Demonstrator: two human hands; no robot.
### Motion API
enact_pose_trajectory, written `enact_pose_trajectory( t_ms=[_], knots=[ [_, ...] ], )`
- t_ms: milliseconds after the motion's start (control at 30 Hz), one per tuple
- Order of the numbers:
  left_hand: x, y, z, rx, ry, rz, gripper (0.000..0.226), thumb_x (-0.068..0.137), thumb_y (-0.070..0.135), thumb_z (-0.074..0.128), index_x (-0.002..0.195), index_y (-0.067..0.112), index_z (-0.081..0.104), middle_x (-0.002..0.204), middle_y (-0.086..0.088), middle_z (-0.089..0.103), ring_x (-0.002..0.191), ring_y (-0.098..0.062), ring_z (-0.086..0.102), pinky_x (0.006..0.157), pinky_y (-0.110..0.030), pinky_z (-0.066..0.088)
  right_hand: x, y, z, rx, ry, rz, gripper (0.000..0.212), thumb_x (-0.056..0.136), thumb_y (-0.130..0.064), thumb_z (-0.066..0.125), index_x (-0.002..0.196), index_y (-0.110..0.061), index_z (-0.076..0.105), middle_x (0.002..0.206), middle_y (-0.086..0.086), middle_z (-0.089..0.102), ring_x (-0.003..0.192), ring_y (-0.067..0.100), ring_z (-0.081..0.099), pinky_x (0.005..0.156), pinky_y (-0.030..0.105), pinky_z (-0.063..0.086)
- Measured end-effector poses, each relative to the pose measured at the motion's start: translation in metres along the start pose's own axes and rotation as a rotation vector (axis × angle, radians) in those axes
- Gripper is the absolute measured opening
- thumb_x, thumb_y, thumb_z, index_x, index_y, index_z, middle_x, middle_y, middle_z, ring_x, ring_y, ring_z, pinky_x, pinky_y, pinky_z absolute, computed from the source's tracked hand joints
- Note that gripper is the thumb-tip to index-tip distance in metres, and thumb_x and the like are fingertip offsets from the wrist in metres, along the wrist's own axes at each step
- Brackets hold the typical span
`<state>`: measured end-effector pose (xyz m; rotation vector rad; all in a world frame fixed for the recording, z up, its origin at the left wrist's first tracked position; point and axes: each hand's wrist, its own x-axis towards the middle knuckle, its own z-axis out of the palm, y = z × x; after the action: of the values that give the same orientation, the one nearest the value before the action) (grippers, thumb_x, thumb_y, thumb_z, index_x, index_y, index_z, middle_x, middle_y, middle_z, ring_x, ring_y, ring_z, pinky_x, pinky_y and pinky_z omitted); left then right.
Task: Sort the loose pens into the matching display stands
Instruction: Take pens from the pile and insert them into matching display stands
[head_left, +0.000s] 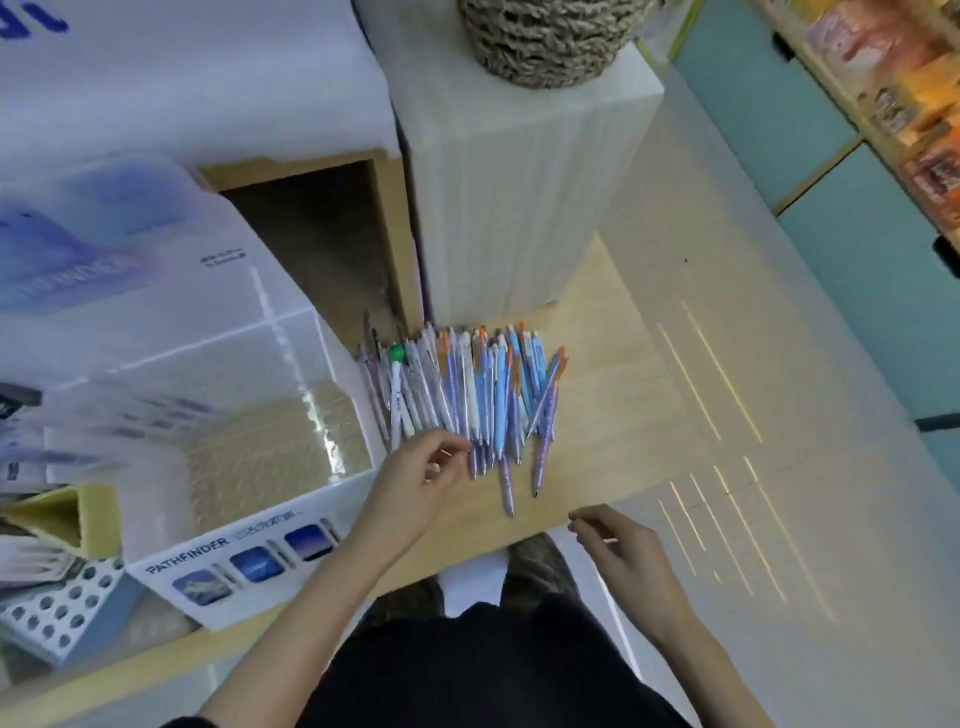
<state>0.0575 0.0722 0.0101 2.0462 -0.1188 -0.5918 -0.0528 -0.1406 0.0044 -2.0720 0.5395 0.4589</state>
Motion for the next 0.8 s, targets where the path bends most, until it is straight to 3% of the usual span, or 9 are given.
enact_pose_trajectory(
  t_ms=[100,267,333,367,467,533,600,700,800],
  knots=[
    [0.017,0.006,0.015,-0.015,0.210,-0.089,0.021,0.091,0.014,0.060,0.110,0.024,0.058,0.109,0.007,0.052,0.106,-0.009,0.054,0.094,-0.024,0.041,0.053,-0.003,-0.019,-0.043,-0.025,-0.053,0.012,0.096,-0.018,0.054,0.098,-0.020,0.066,0.096,-0.009,0.067,0.087,0.005,0.061,0.072,0.017,0.044],
    [0.065,0.006,0.025,-0.037,0.451,-0.459,0.090,0.083,0.047,0.065,0.147,0.003,0.020,0.149,-0.016,0.025,0.138,-0.028,0.027,0.112,-0.038,0.026,0.126,-0.020,-0.029,0.002,0.027,0.061,0.042,0.097,-0.033,0.051,0.128,-0.005,0.052,0.120,0.006,0.060,0.097,0.011,0.051,0.078,0.020,0.036],
    [0.082,-0.002,0.031,-0.046,0.466,-0.572,0.106,0.079,0.057,0.063,0.150,0.002,0.007,0.155,-0.018,0.013,0.143,-0.031,0.017,0.116,-0.042,0.020,0.145,-0.027,-0.021,0.095,-0.001,0.106,0.032,0.096,-0.034,0.053,0.115,-0.009,0.054,0.099,0.004,0.058,0.084,0.011,0.049,0.069,0.017,0.035],
    [0.088,-0.006,0.035,-0.030,0.481,-0.612,0.109,0.079,0.059,0.063,0.150,0.001,0.004,0.156,-0.019,0.010,0.144,-0.032,0.014,0.116,-0.043,0.018,0.151,-0.031,-0.014,0.101,0.005,0.118,0.021,0.095,-0.033,0.056,0.096,-0.012,0.052,0.083,0.001,0.052,0.072,0.011,0.046,0.059,0.017,0.033],
    [0.100,-0.013,0.043,0.086,0.555,-0.645,0.110,0.079,0.061,0.061,0.148,-0.004,0.006,0.150,-0.025,0.017,0.140,-0.038,0.017,0.115,-0.045,0.019,0.166,-0.034,0.010,0.091,0.043,0.119,0.028,0.090,-0.025,0.063,0.075,-0.014,0.043,0.073,0.007,0.046,0.067,0.022,0.044,0.054,0.025,0.033],
    [0.105,-0.016,0.046,0.164,0.576,-0.635,0.110,0.079,0.066,0.056,0.146,-0.007,0.008,0.143,-0.027,0.023,0.134,-0.041,0.022,0.113,-0.045,0.021,0.170,-0.032,0.021,0.084,0.057,0.135,0.013,0.085,-0.012,0.064,0.091,-0.010,0.053,0.092,0.013,0.056,0.079,0.029,0.055,0.063,0.032,0.045],
    [0.107,-0.019,0.047,0.201,0.577,-0.631,0.107,0.079,0.069,0.051,0.144,-0.007,0.015,0.137,-0.025,0.028,0.130,-0.040,0.028,0.111,-0.044,0.026,0.173,-0.032,0.023,0.103,0.083,0.149,0.025,0.083,-0.004,0.060,0.108,-0.006,0.056,0.103,0.017,0.059,0.085,0.030,0.059,0.070,0.033,0.048],
    [0.105,-0.022,0.047,0.239,0.604,-0.579,0.090,0.082,0.067,0.047,0.133,-0.005,0.032,0.129,-0.023,0.036,0.120,-0.039,0.039,0.103,-0.045,0.036,0.175,-0.033,0.015,0.155,0.077,0.152,0.027,0.085,-0.004,0.061,0.111,-0.007,0.056,0.099,0.011,0.061,0.081,0.022,0.060,0.065,0.029,0.048],
    [0.099,-0.027,0.044,0.165,0.631,-0.510,0.066,0.092,0.053,0.044,0.125,-0.003,0.039,0.123,-0.020,0.041,0.110,-0.035,0.047,0.093,-0.041,0.040,0.173,-0.032,0.005,0.298,0.071,0.198,0.027,0.085,-0.001,0.063,0.110,-0.011,0.058,0.094,0.004,0.063,0.082,0.019,0.062,0.075,0.037,0.055]
  ],
)
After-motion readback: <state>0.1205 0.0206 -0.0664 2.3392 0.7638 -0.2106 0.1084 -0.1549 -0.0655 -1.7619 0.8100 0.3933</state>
